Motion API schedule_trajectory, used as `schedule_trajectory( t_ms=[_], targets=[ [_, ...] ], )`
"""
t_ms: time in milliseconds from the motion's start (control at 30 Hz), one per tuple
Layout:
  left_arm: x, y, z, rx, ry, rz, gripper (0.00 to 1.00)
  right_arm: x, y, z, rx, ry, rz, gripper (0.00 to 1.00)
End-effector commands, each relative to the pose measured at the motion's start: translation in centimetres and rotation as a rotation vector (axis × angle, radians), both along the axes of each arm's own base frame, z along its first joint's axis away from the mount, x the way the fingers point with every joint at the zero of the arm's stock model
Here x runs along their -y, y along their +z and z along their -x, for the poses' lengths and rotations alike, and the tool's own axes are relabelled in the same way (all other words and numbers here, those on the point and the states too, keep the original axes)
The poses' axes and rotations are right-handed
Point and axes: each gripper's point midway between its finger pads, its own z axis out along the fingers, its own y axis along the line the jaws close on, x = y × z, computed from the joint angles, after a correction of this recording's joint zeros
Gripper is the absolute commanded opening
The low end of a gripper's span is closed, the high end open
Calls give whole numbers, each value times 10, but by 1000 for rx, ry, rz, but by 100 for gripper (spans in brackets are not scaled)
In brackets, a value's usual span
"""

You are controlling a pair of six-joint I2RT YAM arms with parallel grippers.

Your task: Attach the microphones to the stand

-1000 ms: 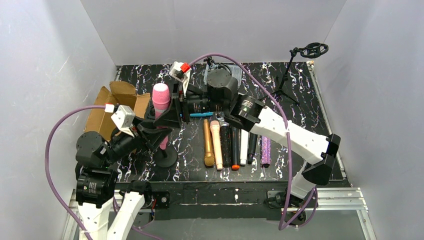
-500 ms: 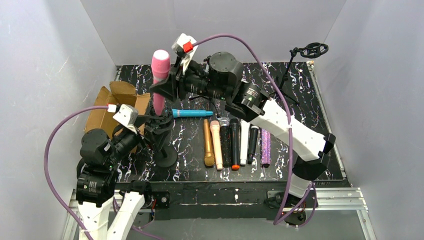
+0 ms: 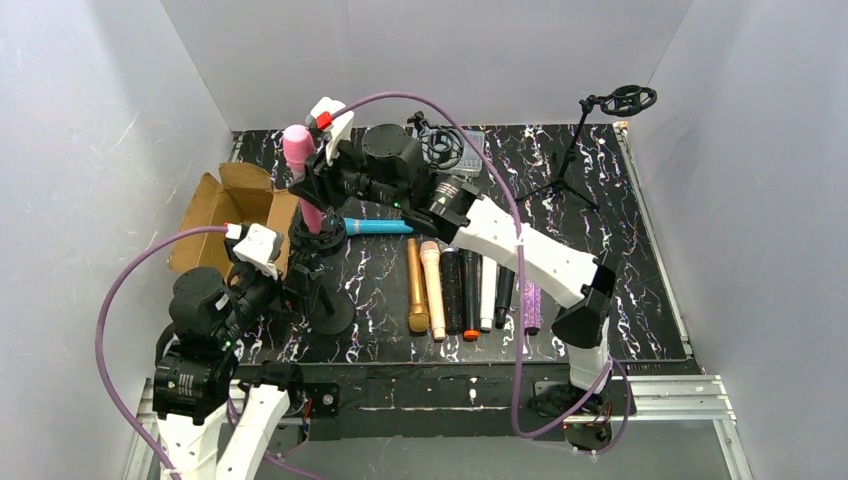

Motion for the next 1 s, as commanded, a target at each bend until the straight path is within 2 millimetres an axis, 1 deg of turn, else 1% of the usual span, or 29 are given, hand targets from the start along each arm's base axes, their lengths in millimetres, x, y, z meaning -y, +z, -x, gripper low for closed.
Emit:
schedule_trajectory(
  t_ms=[0,33,67,100,200,233,267,333,500,567,633,667,800,967],
  targets=[
    [-5,-13,1,-25,8,-45,94,8,41,-11,64,-38,-121,1],
    [-7,-13,0,-27,20,-50,95,8,39,-13,60,-39,-119,1],
    [-11,-12,-2,-32,43,-52,93,8,38,-14,55,-39,-118,1],
    [-15,-12,-5,-36,74,-56,88,7,35,-16,47,-39,-116,1],
    [-28,-6,-13,-36,160,-66,68,7,27,-23,14,-39,-100,1],
    [-31,-4,-15,-40,181,-65,65,6,23,-23,3,-37,-91,1],
    [-33,-2,-16,-42,193,-64,64,5,18,-24,-8,-35,-83,1],
    [-31,0,-18,-62,188,-63,67,4,10,-24,-29,-29,-67,1],
    [-26,-4,-18,-87,161,-50,85,1,-10,-25,-62,-24,-17,1],
    [-25,-6,-18,-94,157,-49,90,0,-15,-25,-69,-20,-10,1],
    [-24,-8,-18,-98,151,-54,97,-1,-19,-25,-76,-14,-5,1],
    [-24,-8,-18,-99,147,-56,98,-3,-20,-25,-79,-9,-5,1],
    [-24,-10,-17,-105,140,-65,98,-8,-27,-24,-93,8,1,1],
    [-23,-14,-16,-121,139,-66,98,-13,-42,-25,-109,14,27,1]
  ],
)
